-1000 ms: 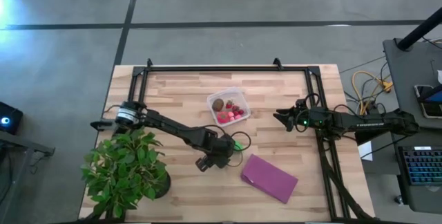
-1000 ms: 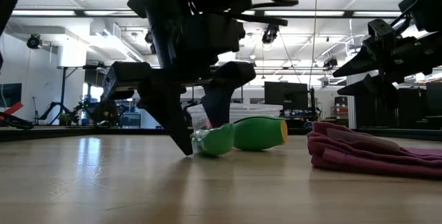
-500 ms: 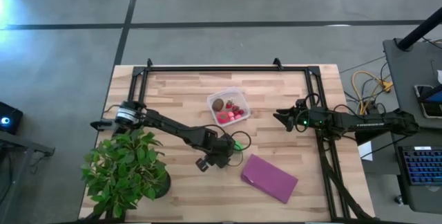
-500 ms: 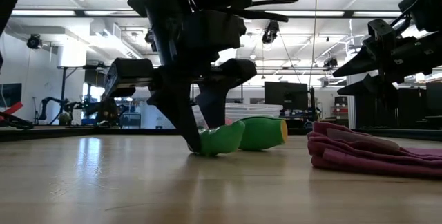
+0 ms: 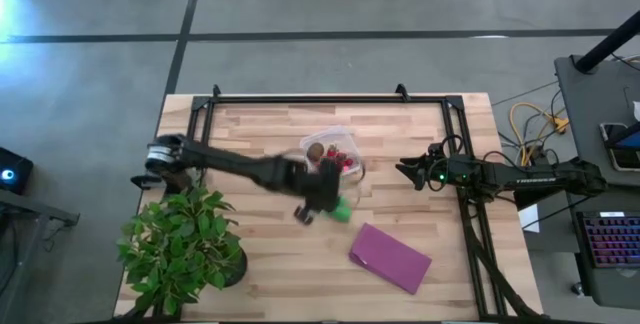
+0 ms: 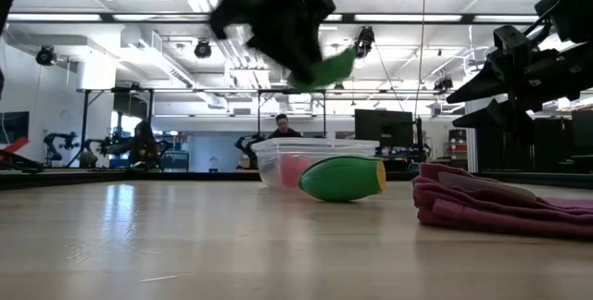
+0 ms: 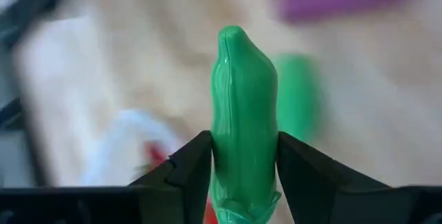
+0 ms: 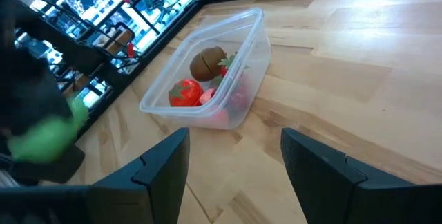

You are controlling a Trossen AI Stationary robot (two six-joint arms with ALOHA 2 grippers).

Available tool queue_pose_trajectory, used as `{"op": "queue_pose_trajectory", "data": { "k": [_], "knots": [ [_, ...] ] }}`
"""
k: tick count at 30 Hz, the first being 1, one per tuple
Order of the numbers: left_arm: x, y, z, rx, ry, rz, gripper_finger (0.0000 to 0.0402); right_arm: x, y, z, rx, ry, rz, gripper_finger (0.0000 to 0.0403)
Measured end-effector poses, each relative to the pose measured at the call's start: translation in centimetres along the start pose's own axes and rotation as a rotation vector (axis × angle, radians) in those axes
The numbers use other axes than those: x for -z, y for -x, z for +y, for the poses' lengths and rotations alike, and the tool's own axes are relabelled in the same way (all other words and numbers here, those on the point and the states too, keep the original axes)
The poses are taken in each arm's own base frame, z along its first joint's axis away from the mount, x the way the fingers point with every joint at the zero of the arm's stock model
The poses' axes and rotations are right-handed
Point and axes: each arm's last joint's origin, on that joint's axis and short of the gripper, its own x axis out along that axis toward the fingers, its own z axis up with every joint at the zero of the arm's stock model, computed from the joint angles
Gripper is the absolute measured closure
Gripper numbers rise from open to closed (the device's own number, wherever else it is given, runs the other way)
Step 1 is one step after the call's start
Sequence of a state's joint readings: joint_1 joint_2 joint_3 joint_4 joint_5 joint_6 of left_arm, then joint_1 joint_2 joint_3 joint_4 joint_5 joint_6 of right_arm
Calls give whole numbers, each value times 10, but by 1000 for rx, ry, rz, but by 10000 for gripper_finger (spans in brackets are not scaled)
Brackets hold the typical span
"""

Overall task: Pick and placing Produce into tupperware
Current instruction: Put the green peas into the transparent bin, then put the green corn into the transparent bin

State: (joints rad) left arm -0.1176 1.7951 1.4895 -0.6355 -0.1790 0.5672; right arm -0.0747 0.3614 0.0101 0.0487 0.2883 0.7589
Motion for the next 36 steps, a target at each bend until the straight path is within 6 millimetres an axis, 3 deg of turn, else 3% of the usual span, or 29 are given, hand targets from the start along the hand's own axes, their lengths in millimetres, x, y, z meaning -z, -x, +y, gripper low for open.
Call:
{"op": "queue_pose_trajectory", "data": {
  "k": [3, 6, 11, 17, 21, 25, 30, 33, 36],
  "knots": [
    [14, 4, 42, -85, 207, -3, 264, 0, 0, 0, 0, 0, 0, 184],
    [36, -11, 73, -133, 313, 59, 264, 0, 0, 0, 1, 0, 1, 184],
    [62, -33, 91, -242, 378, 217, 252, 0, 0, 0, 0, 0, 0, 184],
    [75, -53, 95, -252, 468, 266, 197, 0, 0, 0, 0, 0, 1, 184],
    [72, -54, 93, -286, 558, 264, 146, 0, 0, 0, 0, 0, 1, 184],
    [61, -44, 79, -233, 515, 268, 110, 0, 0, 0, 0, 0, 0, 184],
    [19, -8, 42, 76, 238, 13, 108, 0, 0, 0, 0, 0, 0, 184],
    [-1, -4, 18, 129, 81, -61, 109, 0, 0, 0, 0, 0, 1, 184],
    [-18, -11, 3, 121, 29, -143, 109, 0, 0, 0, 0, 0, 0, 184]
  ]
}}
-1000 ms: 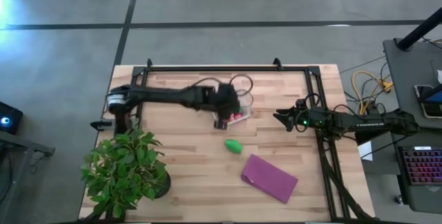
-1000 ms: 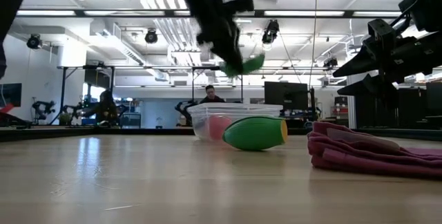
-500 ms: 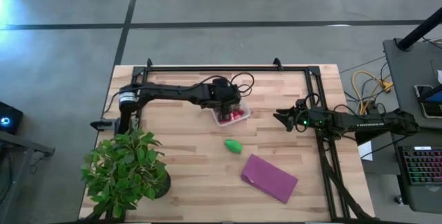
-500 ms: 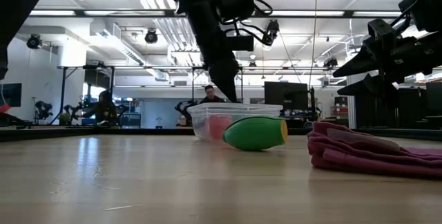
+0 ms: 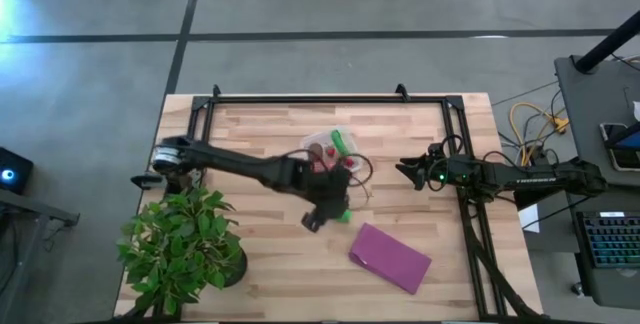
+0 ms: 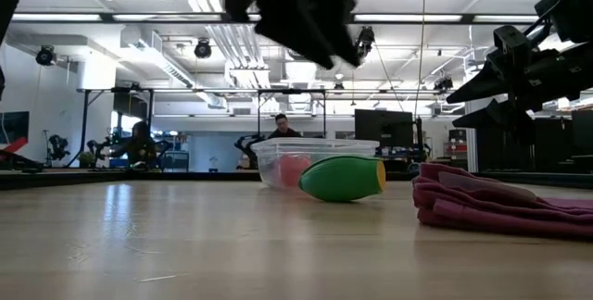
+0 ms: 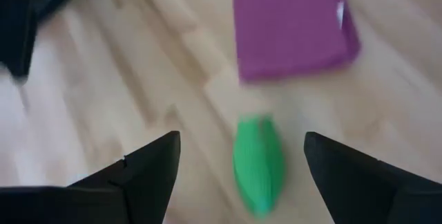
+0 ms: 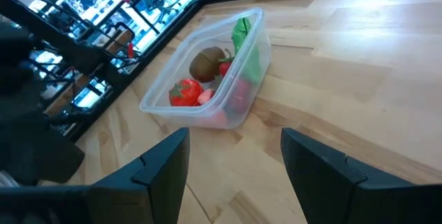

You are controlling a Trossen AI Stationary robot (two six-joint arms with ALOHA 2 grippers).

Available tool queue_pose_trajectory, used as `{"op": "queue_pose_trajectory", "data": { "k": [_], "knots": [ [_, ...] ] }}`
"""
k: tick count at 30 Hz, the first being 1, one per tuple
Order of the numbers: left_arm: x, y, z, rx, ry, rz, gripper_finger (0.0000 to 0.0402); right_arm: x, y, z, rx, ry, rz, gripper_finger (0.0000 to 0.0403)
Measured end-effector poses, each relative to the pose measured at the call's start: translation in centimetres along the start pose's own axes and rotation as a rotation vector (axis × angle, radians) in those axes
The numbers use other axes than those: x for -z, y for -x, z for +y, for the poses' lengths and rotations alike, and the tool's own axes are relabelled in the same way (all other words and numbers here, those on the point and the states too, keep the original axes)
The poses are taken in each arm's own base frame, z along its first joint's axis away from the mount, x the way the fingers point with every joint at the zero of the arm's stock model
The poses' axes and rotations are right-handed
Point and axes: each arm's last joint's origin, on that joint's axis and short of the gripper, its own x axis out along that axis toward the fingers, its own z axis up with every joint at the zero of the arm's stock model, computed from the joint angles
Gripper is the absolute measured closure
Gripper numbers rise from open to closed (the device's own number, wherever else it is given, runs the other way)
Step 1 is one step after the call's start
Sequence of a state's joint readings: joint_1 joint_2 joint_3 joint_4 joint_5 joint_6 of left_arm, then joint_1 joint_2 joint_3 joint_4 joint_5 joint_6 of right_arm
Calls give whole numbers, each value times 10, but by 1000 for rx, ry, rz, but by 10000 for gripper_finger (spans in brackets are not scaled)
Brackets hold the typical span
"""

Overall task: Pick and placing Produce into tupperware
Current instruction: Put the green corn into the transparent bin

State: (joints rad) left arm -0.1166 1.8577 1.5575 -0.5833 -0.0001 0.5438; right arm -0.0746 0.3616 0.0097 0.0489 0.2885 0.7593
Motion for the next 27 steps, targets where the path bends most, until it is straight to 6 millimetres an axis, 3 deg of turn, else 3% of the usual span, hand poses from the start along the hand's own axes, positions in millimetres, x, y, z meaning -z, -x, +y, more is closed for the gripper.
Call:
{"op": "queue_pose_trajectory", "data": {
  "k": [6, 13, 27],
  "knots": [
    [4, -47, -13, 55, 60, 34, 110, 0, 0, 0, 0, 0, 0, 184],
    [15, -77, -18, 41, 118, 124, 110, 0, 0, 0, 0, 0, 0, 184],
    [25, -95, -23, 56, 154, 174, 110, 0, 0, 0, 0, 0, 0, 184]
  ]
}}
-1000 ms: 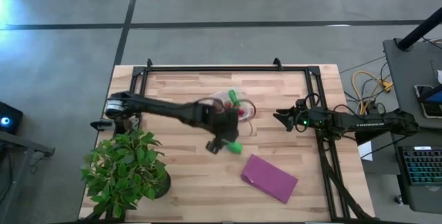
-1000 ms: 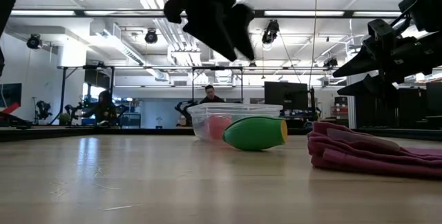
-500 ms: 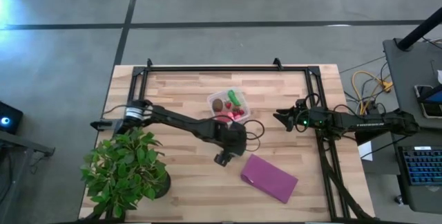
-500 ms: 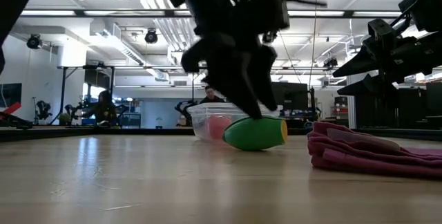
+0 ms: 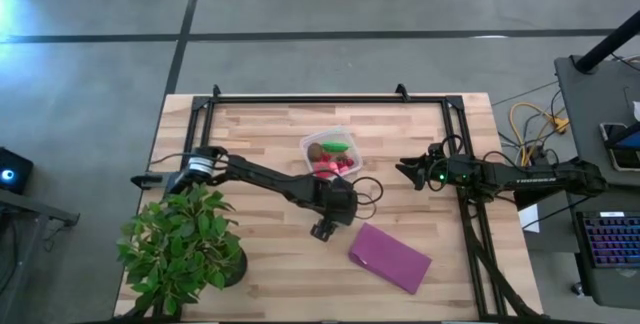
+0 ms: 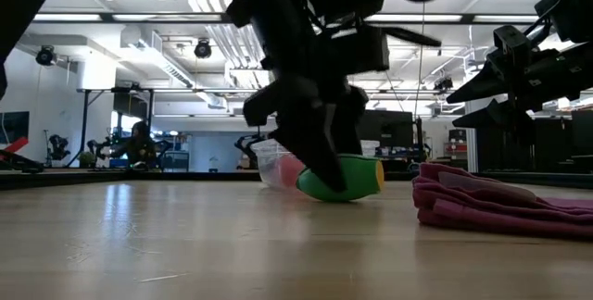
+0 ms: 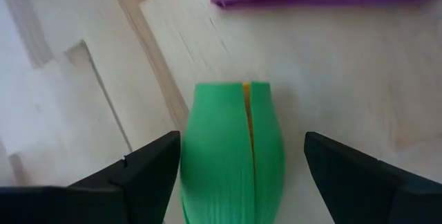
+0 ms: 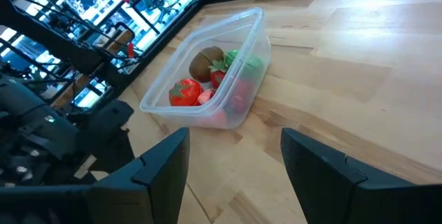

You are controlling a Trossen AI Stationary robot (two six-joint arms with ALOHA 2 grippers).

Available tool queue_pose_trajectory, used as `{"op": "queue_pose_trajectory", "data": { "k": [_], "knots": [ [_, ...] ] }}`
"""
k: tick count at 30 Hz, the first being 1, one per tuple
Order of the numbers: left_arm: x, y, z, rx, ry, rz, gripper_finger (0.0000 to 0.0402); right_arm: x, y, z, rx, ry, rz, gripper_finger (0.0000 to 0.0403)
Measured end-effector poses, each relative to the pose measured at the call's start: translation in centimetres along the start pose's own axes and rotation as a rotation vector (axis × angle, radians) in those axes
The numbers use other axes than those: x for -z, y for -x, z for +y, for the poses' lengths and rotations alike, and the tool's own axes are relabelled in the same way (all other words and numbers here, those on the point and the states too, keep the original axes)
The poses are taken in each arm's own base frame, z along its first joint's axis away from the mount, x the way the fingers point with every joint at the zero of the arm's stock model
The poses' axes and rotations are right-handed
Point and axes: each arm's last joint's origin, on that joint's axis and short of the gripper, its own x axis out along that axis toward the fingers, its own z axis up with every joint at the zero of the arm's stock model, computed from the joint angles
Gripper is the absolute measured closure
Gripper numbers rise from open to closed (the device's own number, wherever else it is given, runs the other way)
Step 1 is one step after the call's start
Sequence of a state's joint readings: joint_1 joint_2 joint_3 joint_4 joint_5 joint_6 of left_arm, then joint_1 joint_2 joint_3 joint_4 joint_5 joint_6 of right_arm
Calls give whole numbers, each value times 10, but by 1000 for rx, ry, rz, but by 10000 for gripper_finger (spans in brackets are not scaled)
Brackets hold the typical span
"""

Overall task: Pick and placing Produce into tupperware
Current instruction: Put the green corn into the transparent bin

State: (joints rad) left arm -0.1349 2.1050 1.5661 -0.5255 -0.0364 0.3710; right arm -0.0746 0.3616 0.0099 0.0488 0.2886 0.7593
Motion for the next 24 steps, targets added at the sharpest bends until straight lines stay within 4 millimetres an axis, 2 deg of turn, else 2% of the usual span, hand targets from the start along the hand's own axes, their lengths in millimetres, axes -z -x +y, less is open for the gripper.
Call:
{"op": "queue_pose_trajectory", "data": {
  "k": [7, 17, 24],
  "knots": [
    [1, 1, 2, -4, 2, 10, 118, 0, 0, 0, 0, 0, 0, 184],
    [2, 2, 4, -45, -1, 29, 188, 0, 0, 0, 0, 0, 0, 184],
    [-6, 14, 9, -85, -1, 17, 203, 0, 0, 0, 0, 0, 0, 184]
  ]
}}
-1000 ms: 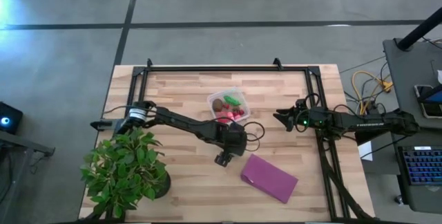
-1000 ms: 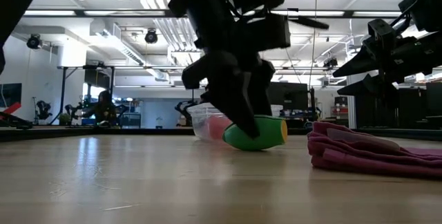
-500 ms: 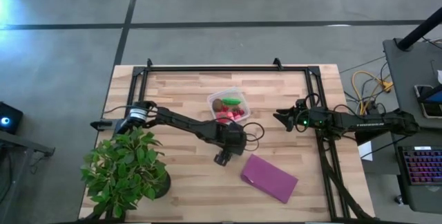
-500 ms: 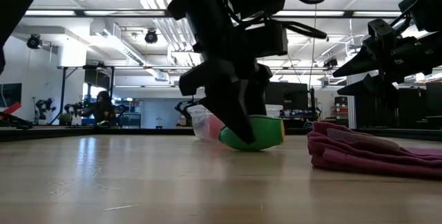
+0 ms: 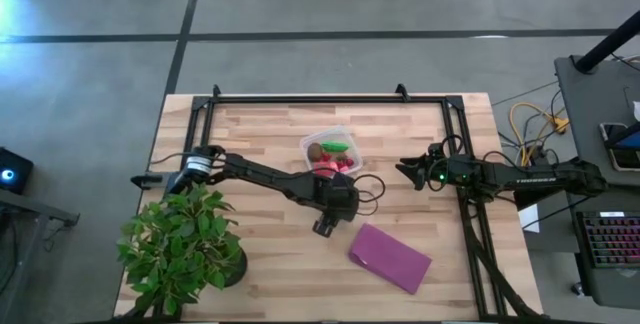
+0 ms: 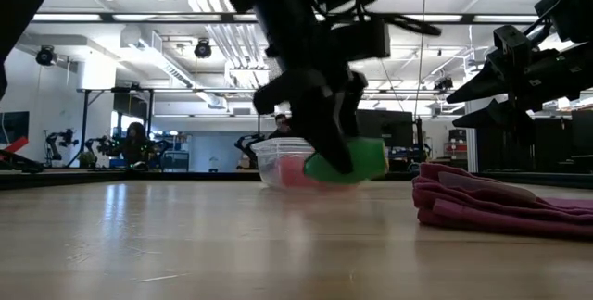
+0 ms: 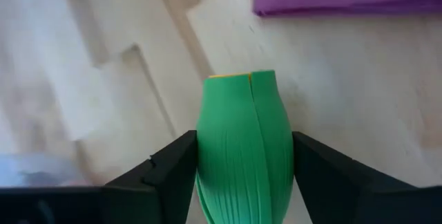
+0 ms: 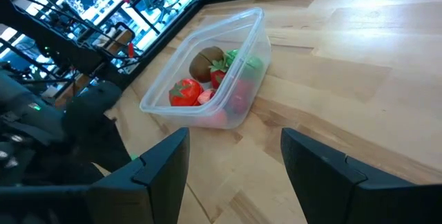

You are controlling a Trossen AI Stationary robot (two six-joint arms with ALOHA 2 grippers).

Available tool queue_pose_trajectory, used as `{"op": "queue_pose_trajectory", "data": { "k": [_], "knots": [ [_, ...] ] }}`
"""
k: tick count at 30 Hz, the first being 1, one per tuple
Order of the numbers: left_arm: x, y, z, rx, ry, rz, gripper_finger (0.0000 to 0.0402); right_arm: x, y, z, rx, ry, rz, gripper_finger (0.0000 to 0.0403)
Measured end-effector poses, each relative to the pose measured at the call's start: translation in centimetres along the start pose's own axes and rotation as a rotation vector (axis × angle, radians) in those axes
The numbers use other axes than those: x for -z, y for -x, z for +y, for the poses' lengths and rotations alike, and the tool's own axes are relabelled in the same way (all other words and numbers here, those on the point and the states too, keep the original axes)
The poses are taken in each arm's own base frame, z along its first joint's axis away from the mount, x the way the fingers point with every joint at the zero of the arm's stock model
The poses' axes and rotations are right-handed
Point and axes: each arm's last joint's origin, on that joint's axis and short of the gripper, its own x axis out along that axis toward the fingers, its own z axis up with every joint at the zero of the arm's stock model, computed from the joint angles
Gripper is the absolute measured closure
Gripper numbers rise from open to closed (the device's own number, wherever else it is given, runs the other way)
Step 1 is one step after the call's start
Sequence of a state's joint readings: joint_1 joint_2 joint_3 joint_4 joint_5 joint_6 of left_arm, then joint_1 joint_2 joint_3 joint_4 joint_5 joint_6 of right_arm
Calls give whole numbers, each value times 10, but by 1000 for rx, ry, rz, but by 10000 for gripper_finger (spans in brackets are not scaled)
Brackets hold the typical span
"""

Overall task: Pick and placing Produce into tupperware
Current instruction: Put the green corn into the transparent bin

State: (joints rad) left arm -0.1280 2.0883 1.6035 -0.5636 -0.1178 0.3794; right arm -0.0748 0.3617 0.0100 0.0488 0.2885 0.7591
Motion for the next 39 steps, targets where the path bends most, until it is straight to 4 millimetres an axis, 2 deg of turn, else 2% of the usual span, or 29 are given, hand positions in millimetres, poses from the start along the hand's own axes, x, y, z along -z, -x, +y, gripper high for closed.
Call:
{"op": "queue_pose_trajectory", "data": {
  "k": [7, 12, 16, 19, 26, 32, 36, 39],
  "knots": [
    [-26, 32, 16, -76, 16, -50, 198, 0, 0, 0, 0, 0, 0, 184],
    [-47, 63, 36, -155, 40, -126, 198, 0, 0, 0, 0, 0, 0, 184],
    [-52, 79, 57, -201, 75, -157, 198, 0, 0, 0, 0, 0, 0, 184],
    [-44, 80, 74, -220, 107, -142, 198, 0, 0, 0, 0, 0, 0, 184],
    [-6, 69, 105, -228, 218, 40, 198, 0, 0, 0, 0, 0, 0, 184],
    [14, 64, 132, -249, 367, 53, 198, 0, 0, 0, -1, 0, 0, 184],
    [31, 57, 143, -251, 457, 101, 198, 0, 0, 0, 0, 0, 0, 184],
    [39, 55, 144, -250, 512, 152, 198, 0, 0, 0, 0, 0, 0, 184]
  ]
}}
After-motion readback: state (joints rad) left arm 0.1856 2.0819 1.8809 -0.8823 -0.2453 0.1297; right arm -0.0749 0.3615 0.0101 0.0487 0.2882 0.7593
